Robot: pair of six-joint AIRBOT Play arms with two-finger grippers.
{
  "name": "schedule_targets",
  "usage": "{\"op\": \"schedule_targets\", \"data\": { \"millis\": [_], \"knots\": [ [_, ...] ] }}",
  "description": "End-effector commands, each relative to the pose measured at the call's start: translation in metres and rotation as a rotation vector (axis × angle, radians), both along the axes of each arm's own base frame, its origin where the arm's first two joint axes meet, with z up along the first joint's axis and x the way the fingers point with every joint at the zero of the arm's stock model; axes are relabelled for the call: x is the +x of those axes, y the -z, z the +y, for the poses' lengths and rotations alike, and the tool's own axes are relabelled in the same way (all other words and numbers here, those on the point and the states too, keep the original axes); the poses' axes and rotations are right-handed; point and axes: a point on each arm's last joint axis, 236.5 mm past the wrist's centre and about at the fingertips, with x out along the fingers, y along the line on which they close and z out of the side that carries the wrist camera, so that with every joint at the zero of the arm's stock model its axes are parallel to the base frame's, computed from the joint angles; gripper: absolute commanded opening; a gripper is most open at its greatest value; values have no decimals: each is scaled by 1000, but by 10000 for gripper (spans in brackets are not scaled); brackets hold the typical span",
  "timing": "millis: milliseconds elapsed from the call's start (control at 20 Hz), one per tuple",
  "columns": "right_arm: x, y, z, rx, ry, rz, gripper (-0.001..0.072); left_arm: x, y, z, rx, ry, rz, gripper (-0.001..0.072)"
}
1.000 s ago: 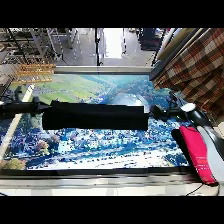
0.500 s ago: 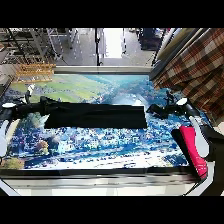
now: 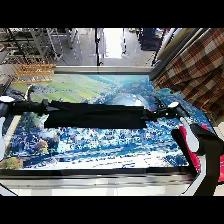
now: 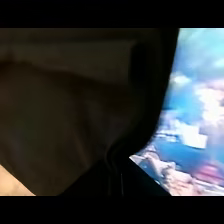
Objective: Fold the clothes and pants, and hang the long-sleeved shirts on hangers.
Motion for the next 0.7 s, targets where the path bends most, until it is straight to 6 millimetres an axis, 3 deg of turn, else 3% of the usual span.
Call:
{"op": "schedule_targets", "data": {
  "millis": [0,100,200,300,350,400,450,550,650],
  "knots": [
    [-13,-3,-9,-112,-65,50,15,-18,18,-34,121,147,20,7],
    [-36,-18,-81,-414,-20,124,14,-32,36,-47,216,196,94,8],
    [-61,-63,-141,-593,19,142,14,-43,53,-55,319,244,144,8],
    [-79,-118,-168,-627,92,99,14,-52,59,-77,349,304,148,8],
    [-83,-146,-167,-617,125,53,14,-55,59,-92,353,333,140,8],
    [-83,-170,-154,-585,138,-4,14,-53,60,-106,361,349,119,8],
    [-79,-195,-125,-518,122,-78,14,-46,63,-118,382,344,80,8],
    [-65,-236,-49,-361,69,-232,14,-26,73,-131,417,280,33,8],
    [-52,-255,34,-255,13,-334,14,-20,72,-132,419,266,12,8]
  ]
}}
